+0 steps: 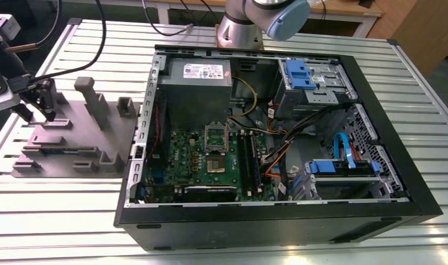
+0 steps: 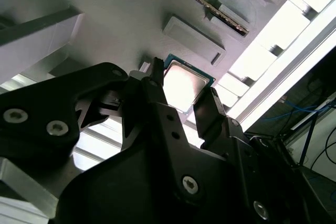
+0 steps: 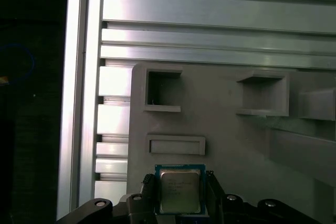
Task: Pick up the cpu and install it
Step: 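Pick up the cpu and move it towards the insertion slot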
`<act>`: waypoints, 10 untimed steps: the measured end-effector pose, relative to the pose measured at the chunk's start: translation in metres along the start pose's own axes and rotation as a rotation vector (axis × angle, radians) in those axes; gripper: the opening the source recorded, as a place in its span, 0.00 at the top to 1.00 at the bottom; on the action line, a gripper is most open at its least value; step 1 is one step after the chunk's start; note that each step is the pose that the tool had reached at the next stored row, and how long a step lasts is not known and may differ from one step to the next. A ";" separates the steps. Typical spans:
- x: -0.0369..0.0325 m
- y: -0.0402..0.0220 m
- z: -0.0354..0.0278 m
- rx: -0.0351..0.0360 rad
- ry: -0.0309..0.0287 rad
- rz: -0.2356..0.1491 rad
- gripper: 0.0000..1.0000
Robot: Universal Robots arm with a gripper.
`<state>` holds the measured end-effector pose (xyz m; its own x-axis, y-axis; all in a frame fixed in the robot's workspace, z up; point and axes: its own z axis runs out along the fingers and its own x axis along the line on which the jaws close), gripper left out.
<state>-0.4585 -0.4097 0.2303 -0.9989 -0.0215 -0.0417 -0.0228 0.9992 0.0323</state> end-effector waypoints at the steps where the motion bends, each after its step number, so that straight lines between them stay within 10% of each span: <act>1: 0.0000 0.0000 -0.0001 0.0000 -0.0001 0.000 0.53; 10: -0.0001 0.0001 -0.0019 0.0000 0.0000 0.000 0.53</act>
<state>-0.4585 -0.4098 0.2322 -0.9989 -0.0215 -0.0417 -0.0229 0.9992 0.0323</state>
